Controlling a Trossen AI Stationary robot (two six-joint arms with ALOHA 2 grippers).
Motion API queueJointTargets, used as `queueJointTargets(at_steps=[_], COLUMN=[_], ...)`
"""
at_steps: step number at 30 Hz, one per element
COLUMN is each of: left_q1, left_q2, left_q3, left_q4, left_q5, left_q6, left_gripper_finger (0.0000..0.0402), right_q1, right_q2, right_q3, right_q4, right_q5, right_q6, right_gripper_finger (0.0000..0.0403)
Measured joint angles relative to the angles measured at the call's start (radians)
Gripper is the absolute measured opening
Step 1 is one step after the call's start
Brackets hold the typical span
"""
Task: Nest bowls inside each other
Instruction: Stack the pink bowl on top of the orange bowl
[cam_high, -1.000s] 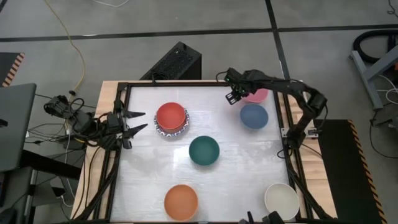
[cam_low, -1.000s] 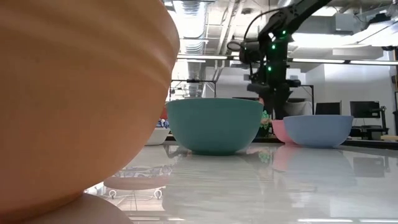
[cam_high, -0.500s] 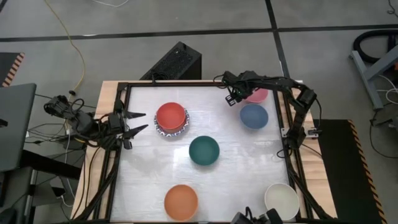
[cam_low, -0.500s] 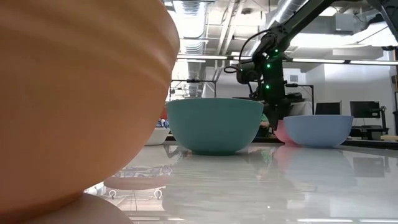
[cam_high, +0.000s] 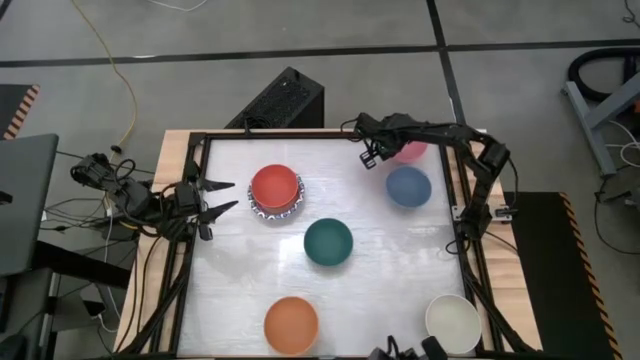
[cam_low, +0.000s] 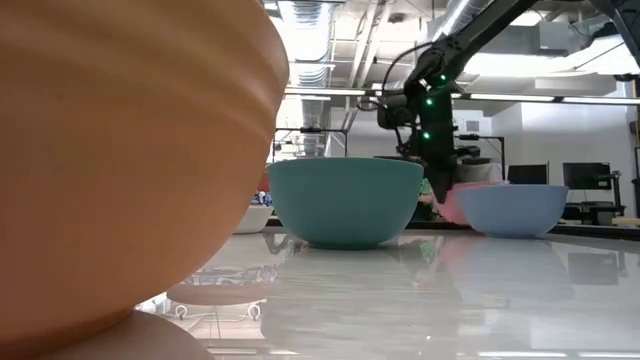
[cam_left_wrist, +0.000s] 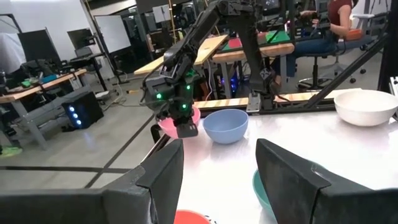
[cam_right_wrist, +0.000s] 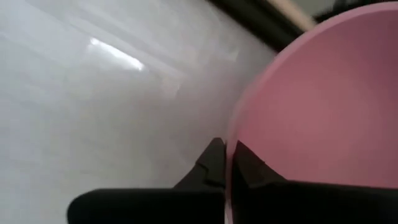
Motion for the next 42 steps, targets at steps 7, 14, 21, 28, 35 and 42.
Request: queueJointTargets(at_steps=[7, 14, 21, 28, 35, 42], left_q1=[0.000, 0.000, 0.000, 0.000, 0.000, 0.000], left_q2=[0.000, 0.000, 0.000, 0.000, 0.000, 0.000], left_q3=[0.000, 0.000, 0.000, 0.000, 0.001, 0.001], left_q4=[-0.019, -0.053, -0.051, -0.038, -0.012, 0.013], left_q5=[0.000, -0.001, 0.000, 0.000, 0.001, -0.003], left_q6=[0.009, 0.032, 0.053, 0.053, 0.054, 0.059], left_gripper_finger=[0.0191, 0.0191, 0.0191, 0.0191, 0.0191, 0.0191], right_q1=[0.106, 0.250, 0.397, 0.478, 0.479, 0.483], right_q2=[-0.001, -0.002, -0.002, 0.005, 0.025, 0.124], right_q3=[0.143, 0.293, 0.311, 0.312, 0.312, 0.330], right_q4=[0.069, 0.182, 0.312, 0.419, 0.509, 0.570], right_q5=[0.003, -0.002, -0.063, -0.154, -0.227, -0.264], right_q6=[-0.108, -0.338, -0.765, -1.042, -1.038, -1.051], right_gripper_finger=[0.0008, 0.0008, 0.0007, 0.0007, 0.0007, 0.0007])
